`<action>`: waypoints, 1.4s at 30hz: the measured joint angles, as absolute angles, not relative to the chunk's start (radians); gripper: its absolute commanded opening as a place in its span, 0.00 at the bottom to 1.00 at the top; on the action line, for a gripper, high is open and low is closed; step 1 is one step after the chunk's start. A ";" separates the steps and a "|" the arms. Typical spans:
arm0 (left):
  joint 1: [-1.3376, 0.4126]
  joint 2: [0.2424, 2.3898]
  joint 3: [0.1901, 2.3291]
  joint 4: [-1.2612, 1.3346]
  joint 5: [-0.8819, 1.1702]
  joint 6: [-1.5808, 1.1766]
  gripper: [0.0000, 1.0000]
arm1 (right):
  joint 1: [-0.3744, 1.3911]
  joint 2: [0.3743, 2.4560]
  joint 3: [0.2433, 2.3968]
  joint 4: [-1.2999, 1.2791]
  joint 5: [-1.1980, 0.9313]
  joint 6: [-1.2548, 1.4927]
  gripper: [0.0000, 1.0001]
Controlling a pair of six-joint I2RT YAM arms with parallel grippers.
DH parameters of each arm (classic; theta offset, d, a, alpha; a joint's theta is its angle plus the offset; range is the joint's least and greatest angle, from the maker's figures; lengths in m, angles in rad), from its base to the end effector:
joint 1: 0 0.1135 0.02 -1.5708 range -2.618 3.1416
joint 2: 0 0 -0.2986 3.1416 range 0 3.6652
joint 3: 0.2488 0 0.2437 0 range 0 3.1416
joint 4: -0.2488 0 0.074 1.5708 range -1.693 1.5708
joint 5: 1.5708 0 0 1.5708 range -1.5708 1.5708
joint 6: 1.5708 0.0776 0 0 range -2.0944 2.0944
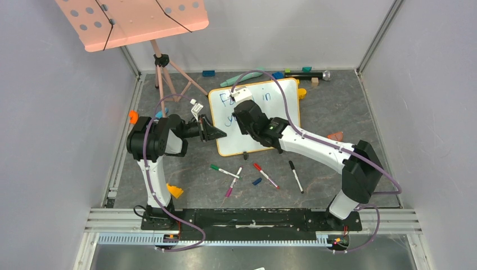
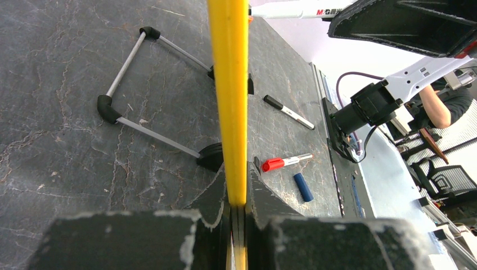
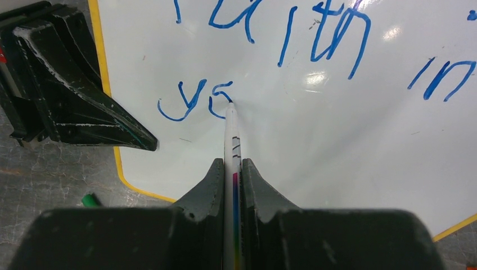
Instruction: Write a sentence on the whiteboard
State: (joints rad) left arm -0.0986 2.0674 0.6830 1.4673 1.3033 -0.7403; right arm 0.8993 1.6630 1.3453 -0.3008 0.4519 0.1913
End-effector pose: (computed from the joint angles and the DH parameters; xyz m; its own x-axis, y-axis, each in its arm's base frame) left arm 0.3501 -0.1098 0.1629 -0.6019 -0.1196 -0.7896 0.7809 0.1188 -0.6132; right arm 0.2802 0.2982 0.3107 -0.4460 -0.2863 -0.8480 -0.4055 0.9093 -0.0937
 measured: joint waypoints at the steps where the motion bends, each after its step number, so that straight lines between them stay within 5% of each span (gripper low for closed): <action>1: -0.099 2.067 0.683 1.467 1.303 -0.740 0.02 | 0.899 1.660 1.340 -0.302 0.453 0.192 0.00; 42: -0.099 2.067 0.683 1.467 1.304 -0.740 0.02 | 0.894 1.681 1.367 -0.287 0.389 0.197 0.00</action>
